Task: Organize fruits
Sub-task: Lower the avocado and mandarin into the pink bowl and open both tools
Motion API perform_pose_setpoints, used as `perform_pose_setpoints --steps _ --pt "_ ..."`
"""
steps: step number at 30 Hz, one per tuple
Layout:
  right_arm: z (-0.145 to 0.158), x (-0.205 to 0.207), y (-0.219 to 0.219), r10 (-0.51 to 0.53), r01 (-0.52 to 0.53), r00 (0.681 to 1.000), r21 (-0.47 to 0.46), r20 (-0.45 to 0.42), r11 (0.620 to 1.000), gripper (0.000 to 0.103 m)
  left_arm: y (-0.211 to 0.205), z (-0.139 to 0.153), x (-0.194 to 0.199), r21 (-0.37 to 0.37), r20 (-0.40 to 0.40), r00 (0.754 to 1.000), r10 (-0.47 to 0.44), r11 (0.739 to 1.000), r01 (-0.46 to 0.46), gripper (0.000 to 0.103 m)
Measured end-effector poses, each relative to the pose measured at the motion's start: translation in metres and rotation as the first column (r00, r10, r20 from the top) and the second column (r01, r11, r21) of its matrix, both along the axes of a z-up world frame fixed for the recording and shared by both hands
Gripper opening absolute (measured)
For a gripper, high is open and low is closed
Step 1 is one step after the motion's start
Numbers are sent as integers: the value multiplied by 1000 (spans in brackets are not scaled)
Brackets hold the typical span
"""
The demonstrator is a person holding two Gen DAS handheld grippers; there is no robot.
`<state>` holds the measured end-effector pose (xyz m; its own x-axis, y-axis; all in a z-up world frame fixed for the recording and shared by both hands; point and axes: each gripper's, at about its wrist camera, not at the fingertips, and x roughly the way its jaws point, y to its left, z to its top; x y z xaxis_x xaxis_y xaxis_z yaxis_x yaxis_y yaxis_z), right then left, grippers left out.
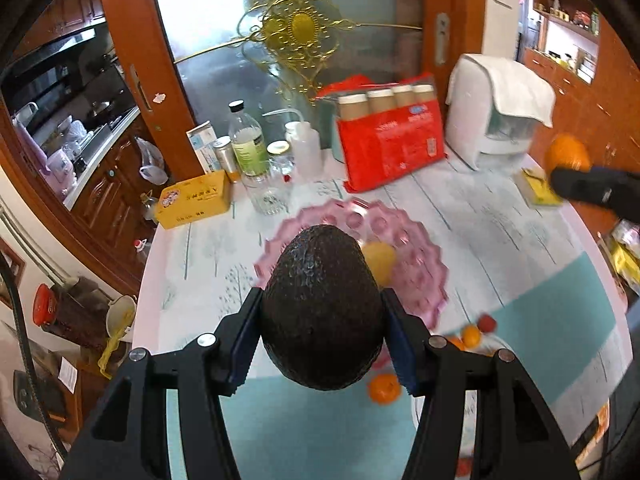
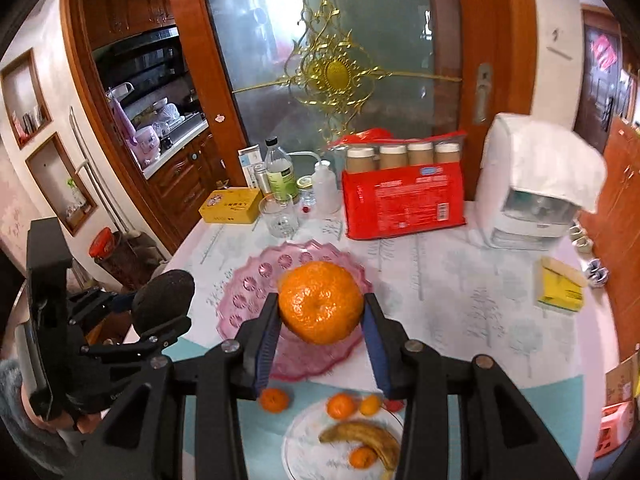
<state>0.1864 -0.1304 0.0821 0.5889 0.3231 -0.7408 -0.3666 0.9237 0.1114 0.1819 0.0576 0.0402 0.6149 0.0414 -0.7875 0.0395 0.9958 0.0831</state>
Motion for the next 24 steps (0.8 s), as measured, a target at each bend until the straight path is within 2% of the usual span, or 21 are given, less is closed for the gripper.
perform_pose_setpoints --steps 3,8,14,18,24 --pt "-31 22 15 8 -9 998 -10 -58 1000 40 8 -18 26 1 -27 999 34 999 -34 56" --pt "-103 49 38 41 -52 985 -61 -169 997 41 19 -70 57 -16 -112 991 68 997 -70 56" --pt "-180 69 57 65 -98 951 -92 -302 991 41 22 -135 74 -39 -214 974 74 996 -85 56" --pt "-209 73 69 90 -134 933 -104 -349 985 41 18 -162 81 -32 -248 966 66 997 -76 56" --pt "-232 73 79 115 -177 925 -142 -361 974 41 11 -178 93 -32 -234 972 36 998 -45 56"
